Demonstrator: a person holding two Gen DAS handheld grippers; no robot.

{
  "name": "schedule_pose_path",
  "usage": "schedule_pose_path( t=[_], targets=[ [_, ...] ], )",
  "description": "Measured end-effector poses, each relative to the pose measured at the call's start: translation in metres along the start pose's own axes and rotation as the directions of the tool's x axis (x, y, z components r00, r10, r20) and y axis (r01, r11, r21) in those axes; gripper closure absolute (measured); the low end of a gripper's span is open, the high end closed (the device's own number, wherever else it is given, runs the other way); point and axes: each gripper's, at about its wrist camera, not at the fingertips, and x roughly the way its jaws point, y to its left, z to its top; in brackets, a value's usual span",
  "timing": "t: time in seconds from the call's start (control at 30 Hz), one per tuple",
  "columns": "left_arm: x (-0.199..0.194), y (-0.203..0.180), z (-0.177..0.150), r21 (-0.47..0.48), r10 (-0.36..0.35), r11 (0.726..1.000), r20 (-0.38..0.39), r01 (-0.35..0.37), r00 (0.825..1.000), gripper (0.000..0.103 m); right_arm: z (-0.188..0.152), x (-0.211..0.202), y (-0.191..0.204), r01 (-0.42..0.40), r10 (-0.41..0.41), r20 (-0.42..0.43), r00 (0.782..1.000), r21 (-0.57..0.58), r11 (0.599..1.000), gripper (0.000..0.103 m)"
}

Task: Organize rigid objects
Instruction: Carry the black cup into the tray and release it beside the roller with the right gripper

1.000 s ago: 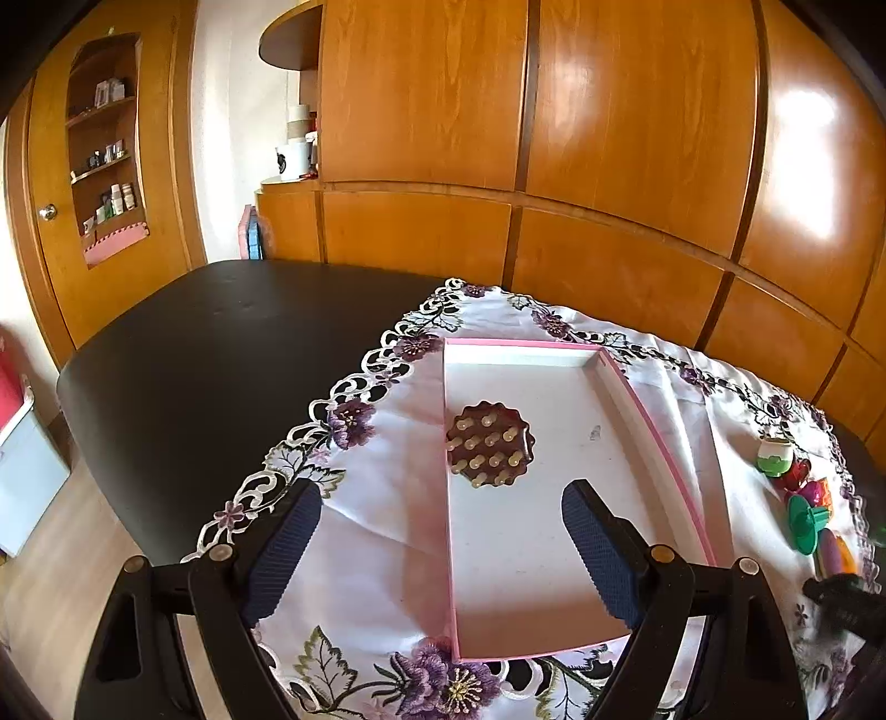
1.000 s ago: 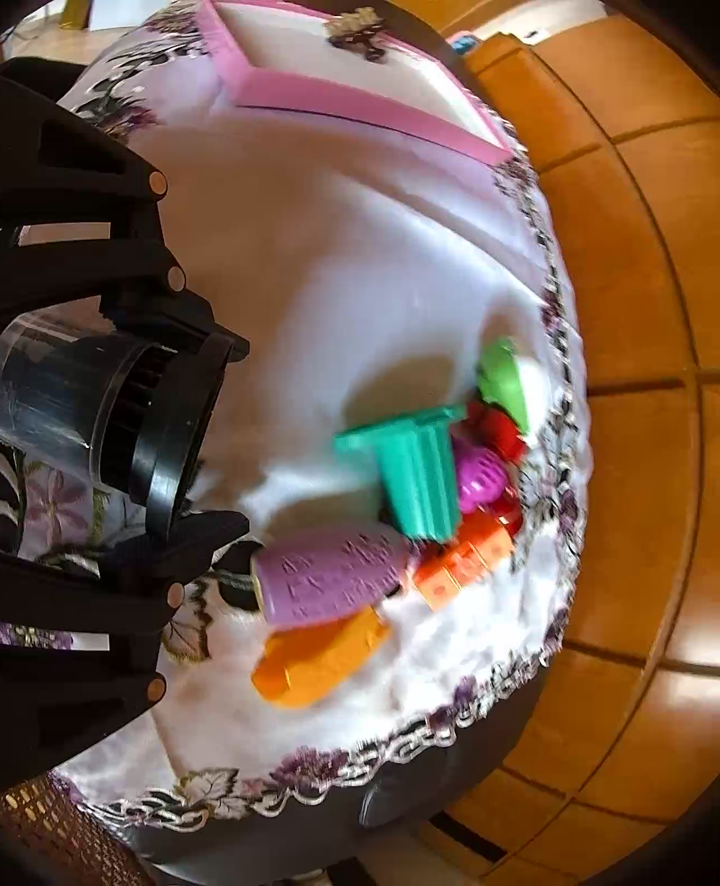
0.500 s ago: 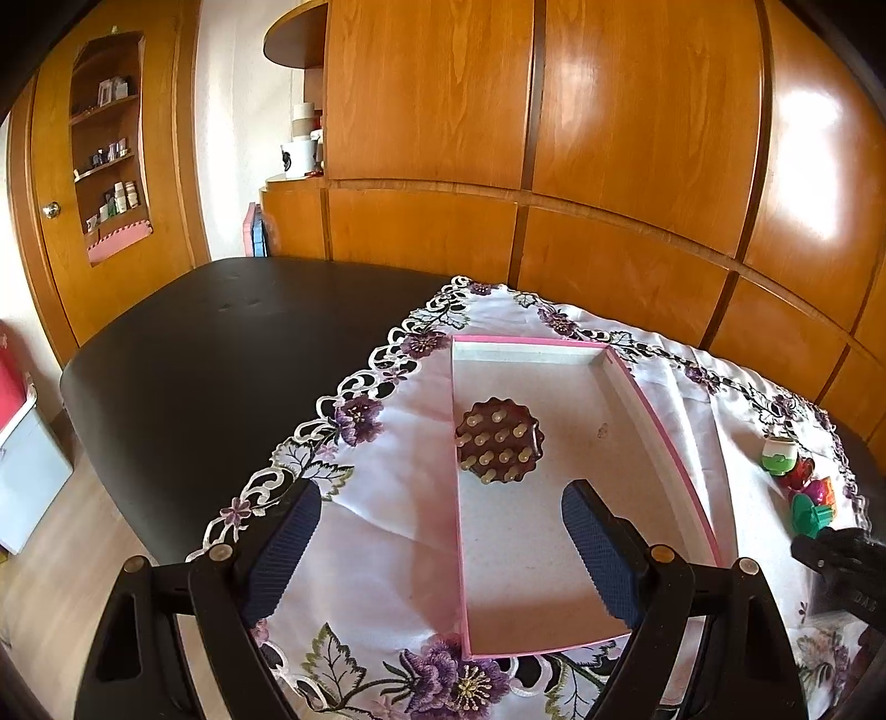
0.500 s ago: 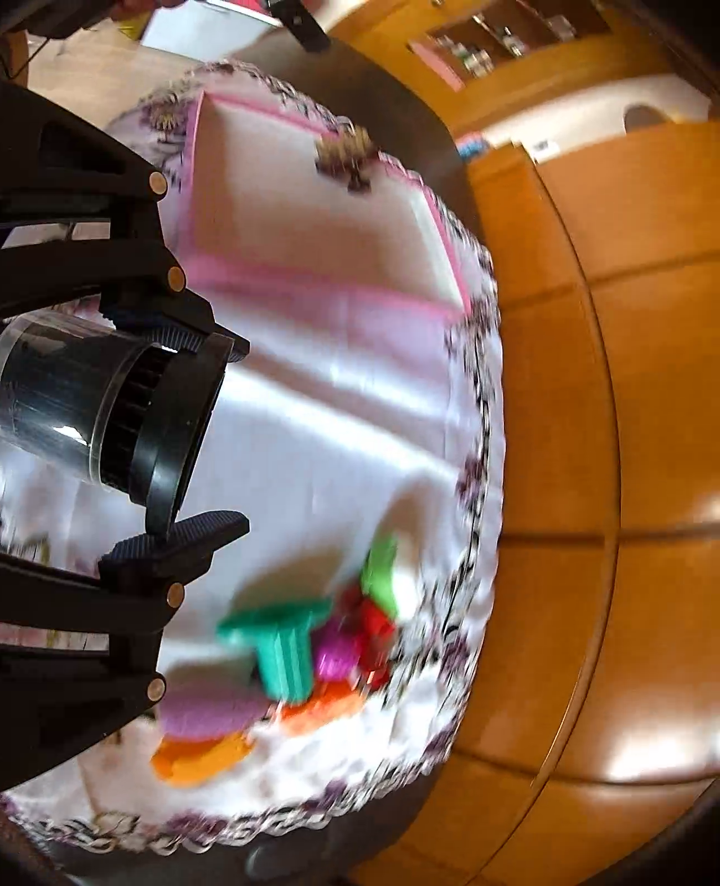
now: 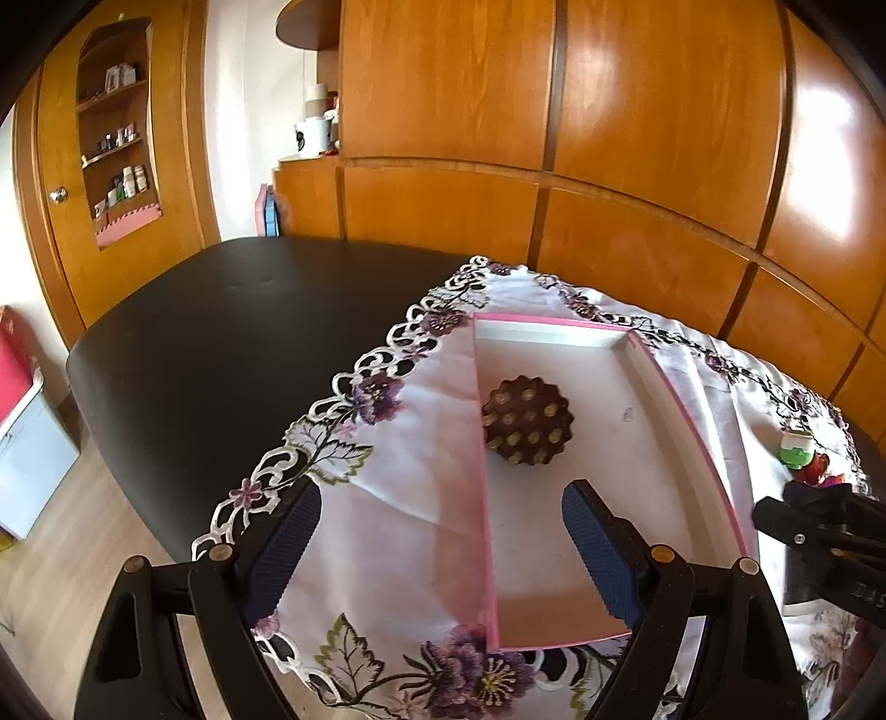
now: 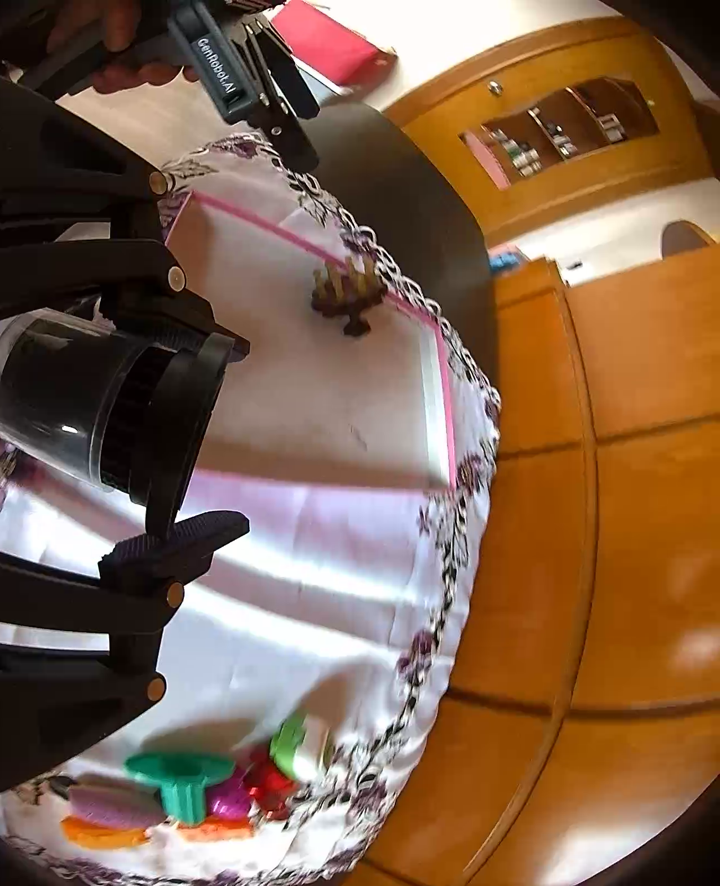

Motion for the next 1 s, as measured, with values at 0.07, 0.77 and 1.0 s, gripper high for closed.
schedule_pose_path(
  t=[0.07,0.77,1.0],
  targets=[
    [0.001,0.005,-0.001,-0.006,0.012,1.000,-0.004,-0.012,1.000,0.014,0.004,0.010,0.007,-0.021,0.021,-0.019,1.000,-0.002,1.000,0.046],
    [0.004,0.041,0.003,-0.067,0.119,0.991,0.009,-0.118,0.993,0.009,0.056,0.151,0.092,-0.077,0.062,-0.222,0.973,-0.061,0.995,0.045],
    [0.000,0.040,0.004,-0.065,0.115,0.991,0.020,-0.113,0.993,0.009,0.054,0.142,0.086,-0.105,0.100,-0.202,0.974,-0.011,0.994,0.040]
  ],
)
